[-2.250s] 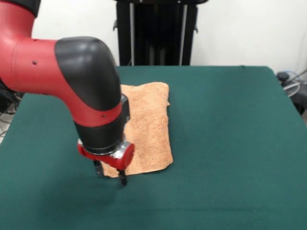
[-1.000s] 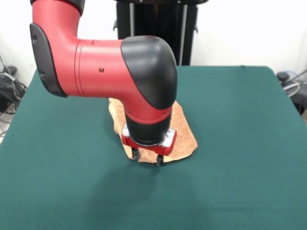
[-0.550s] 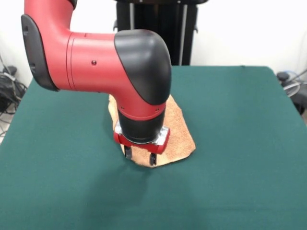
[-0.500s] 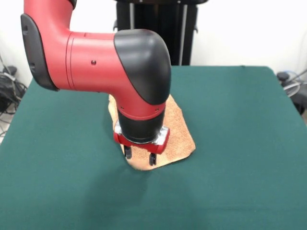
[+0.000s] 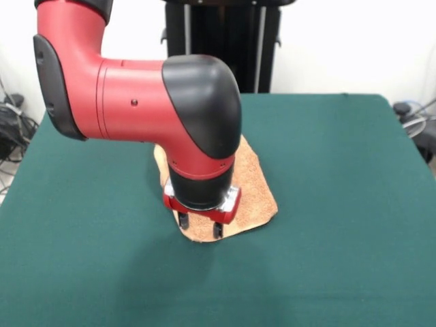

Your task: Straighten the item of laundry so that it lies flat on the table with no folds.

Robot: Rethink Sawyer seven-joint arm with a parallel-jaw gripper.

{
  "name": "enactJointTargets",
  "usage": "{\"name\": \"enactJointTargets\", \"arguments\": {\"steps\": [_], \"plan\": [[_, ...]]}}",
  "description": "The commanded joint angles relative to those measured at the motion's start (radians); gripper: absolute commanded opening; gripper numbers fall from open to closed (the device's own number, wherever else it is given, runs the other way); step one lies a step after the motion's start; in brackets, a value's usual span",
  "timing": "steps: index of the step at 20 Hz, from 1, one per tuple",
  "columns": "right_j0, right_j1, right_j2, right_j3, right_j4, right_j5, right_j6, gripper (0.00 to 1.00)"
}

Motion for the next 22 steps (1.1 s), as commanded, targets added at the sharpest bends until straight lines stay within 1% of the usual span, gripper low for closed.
{"name": "enactJointTargets", "arguments": {"steps": [1, 5, 10, 11, 17, 18, 19, 21, 22], "plan": [[0.014, 0.058, -0.019, 0.025, -0.099, 0.043, -0.180, 1.00], [0.012, 0.078, -0.017, 0.007, -0.108, 0.034, -0.195, 1.00], [0.013, 0.078, -0.022, 0.009, -0.123, 0.034, -0.209, 1.00], [0.014, 0.076, -0.024, 0.018, -0.127, 0.026, -0.207, 1.00], [0.023, 0.092, -0.027, -0.004, -0.136, 0.012, -0.194, 1.00], [0.026, 0.094, -0.031, -0.005, -0.139, 0.001, -0.184, 1.00], [0.025, 0.088, -0.035, 0.012, -0.143, -0.057, -0.145, 1.00], [0.021, 0.084, -0.036, 0.029, -0.145, -0.098, -0.117, 1.00], [0.020, 0.083, -0.033, 0.030, -0.150, -0.103, -0.113, 0.00]]}}
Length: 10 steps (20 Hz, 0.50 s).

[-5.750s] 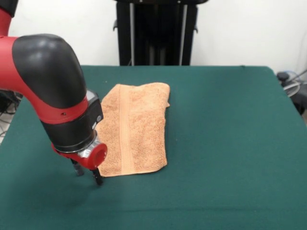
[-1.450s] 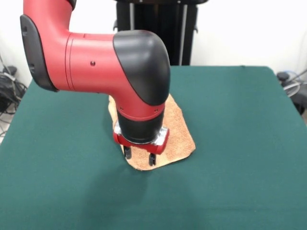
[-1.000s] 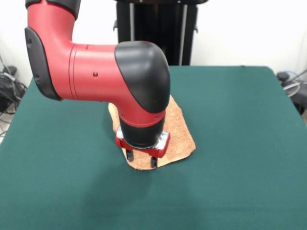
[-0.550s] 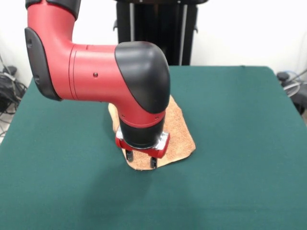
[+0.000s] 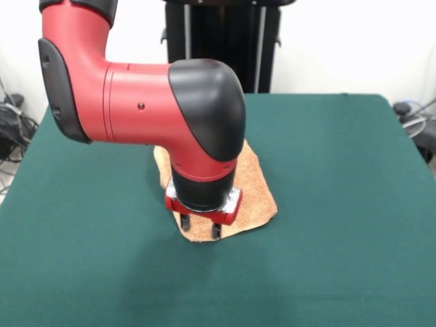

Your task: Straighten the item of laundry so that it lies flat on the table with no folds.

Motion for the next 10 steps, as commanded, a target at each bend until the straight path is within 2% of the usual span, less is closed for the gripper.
{"name": "enactJointTargets", "arguments": {"steps": [1, 4, 5, 10], "plan": [[0.007, 0.080, -0.029, 0.044, -0.126, -0.120, -0.119, 0.00], [-0.001, 0.077, -0.020, 0.054, -0.127, -0.135, -0.127, 0.00], [-0.003, 0.077, -0.018, 0.056, -0.126, -0.133, -0.129, 1.00], [-0.011, 0.078, -0.009, 0.056, -0.131, -0.148, -0.139, 1.00]]}}
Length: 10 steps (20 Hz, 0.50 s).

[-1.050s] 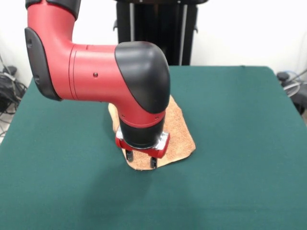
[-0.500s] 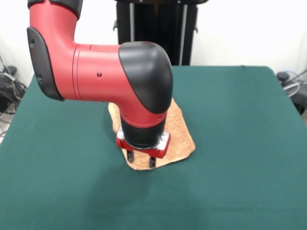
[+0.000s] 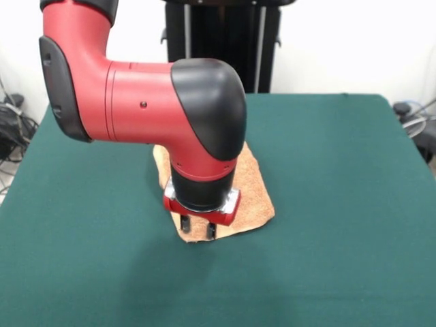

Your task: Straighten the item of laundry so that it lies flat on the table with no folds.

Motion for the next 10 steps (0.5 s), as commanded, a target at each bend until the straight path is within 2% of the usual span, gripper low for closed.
{"name": "enactJointTargets", "arguments": {"steps": [1, 10], "plan": [[-0.009, 0.084, -0.011, 0.050, -0.110, -0.124, -0.134, 1.00], [-0.013, 0.097, -0.009, 0.038, -0.101, -0.101, -0.120, 1.00]]}}
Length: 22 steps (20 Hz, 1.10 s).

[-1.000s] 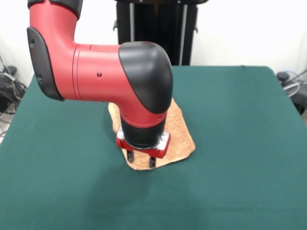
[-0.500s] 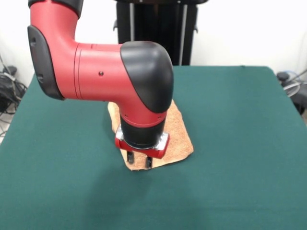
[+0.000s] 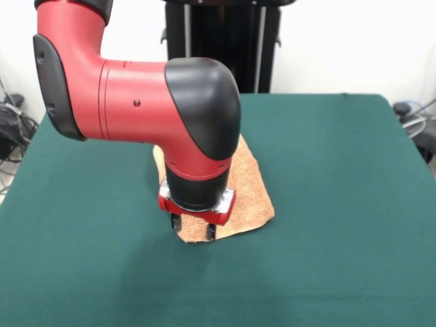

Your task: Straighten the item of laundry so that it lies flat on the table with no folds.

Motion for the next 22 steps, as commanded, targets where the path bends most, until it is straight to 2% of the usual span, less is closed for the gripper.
{"name": "enactJointTargets", "arguments": {"steps": [1, 7, 8, 22], "plan": [[-0.004, 0.101, -0.010, 0.033, -0.097, -0.101, -0.118, 1.00], [-0.006, 0.108, -0.010, 0.040, -0.101, -0.137, -0.104, 1.00], [-0.008, 0.108, -0.009, 0.042, -0.102, -0.142, -0.106, 0.00], [-0.006, 0.121, -0.010, 0.027, -0.100, -0.140, -0.102, 0.00]]}}
